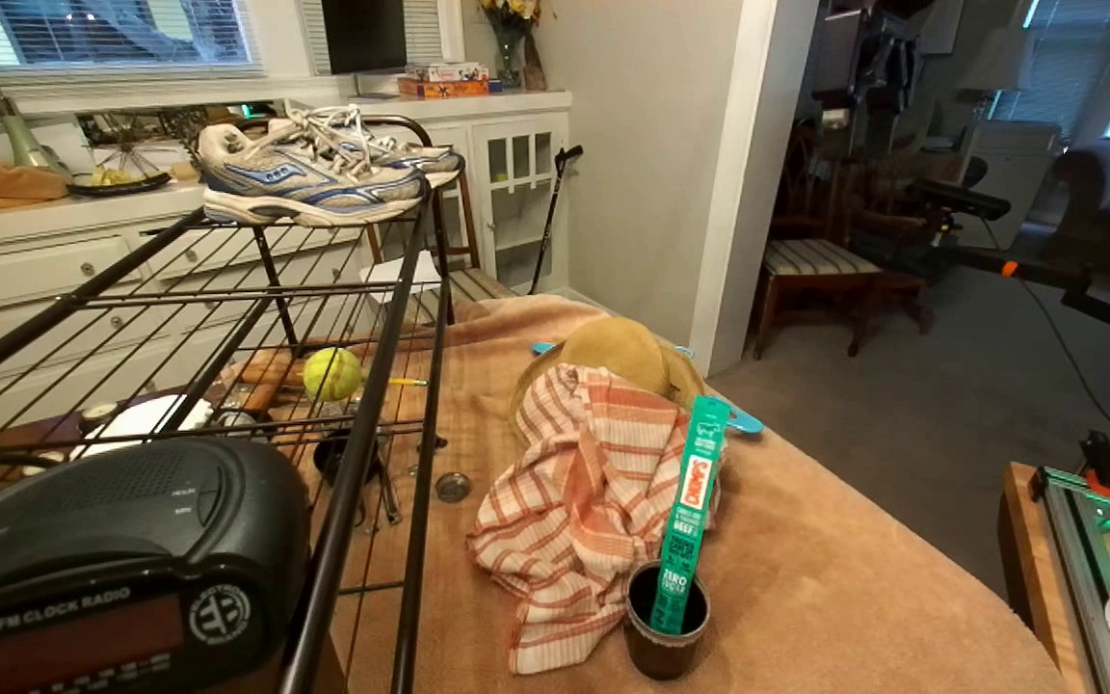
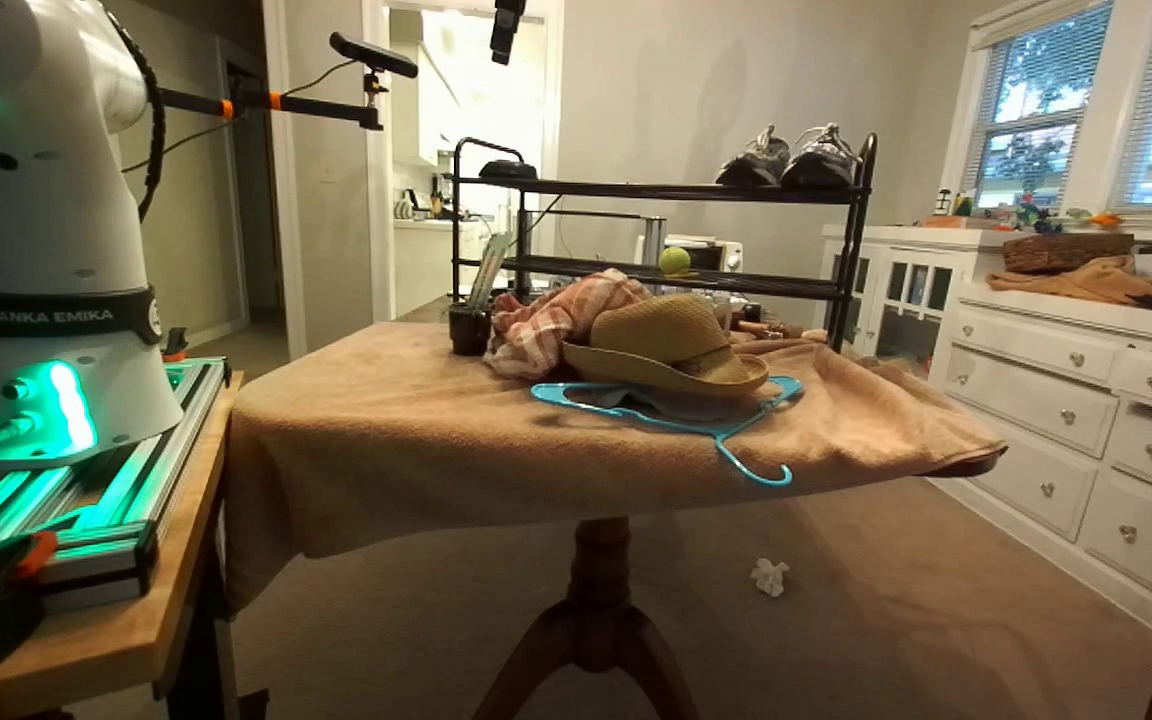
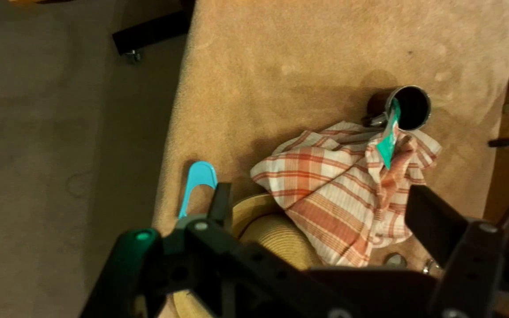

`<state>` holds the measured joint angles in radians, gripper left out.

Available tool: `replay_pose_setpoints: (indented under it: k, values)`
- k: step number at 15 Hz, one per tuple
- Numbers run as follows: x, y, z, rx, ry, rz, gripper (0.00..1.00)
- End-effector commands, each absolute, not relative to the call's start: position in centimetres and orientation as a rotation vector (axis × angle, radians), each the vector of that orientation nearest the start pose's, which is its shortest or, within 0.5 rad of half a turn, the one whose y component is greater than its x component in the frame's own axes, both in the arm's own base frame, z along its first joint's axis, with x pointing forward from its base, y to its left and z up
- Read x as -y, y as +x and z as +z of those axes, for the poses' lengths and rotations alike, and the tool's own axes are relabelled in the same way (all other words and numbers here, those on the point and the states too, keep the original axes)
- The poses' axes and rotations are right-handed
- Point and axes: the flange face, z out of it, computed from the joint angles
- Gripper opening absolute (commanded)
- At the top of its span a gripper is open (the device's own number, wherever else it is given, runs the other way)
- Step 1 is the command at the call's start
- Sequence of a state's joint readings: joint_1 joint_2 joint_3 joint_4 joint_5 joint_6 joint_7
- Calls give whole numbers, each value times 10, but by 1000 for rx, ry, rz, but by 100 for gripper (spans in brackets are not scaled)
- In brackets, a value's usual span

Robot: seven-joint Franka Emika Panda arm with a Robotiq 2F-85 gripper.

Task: Move the green object to the bottom-right corner of the table

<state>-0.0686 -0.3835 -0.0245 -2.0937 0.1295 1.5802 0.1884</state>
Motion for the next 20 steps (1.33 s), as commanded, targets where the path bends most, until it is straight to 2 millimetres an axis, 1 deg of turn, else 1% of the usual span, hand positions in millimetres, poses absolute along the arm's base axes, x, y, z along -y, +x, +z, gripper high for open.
replay_pose_setpoints:
  k: [1,4,7,8,9,12,14,15,16,18,20]
  values:
    - [3,429,543,-368,-2894,161,100]
    - [-16,439,512,-343,-2861,95,100]
    - [-33,443,480,-312,-2843,36,100]
    - [-40,443,467,-299,-2855,-2,100]
    - [-44,444,458,-352,-2835,-52,100]
    - [-56,445,428,-353,-2809,-119,100]
    - [-60,443,409,-356,-2780,-108,100]
    - [-63,442,402,-362,-2757,-87,100]
    - [-60,445,417,-359,-2798,-91,100]
    - [-62,444,406,-360,-2783,-71,100]
    - [-61,444,405,-362,-2778,-68,100]
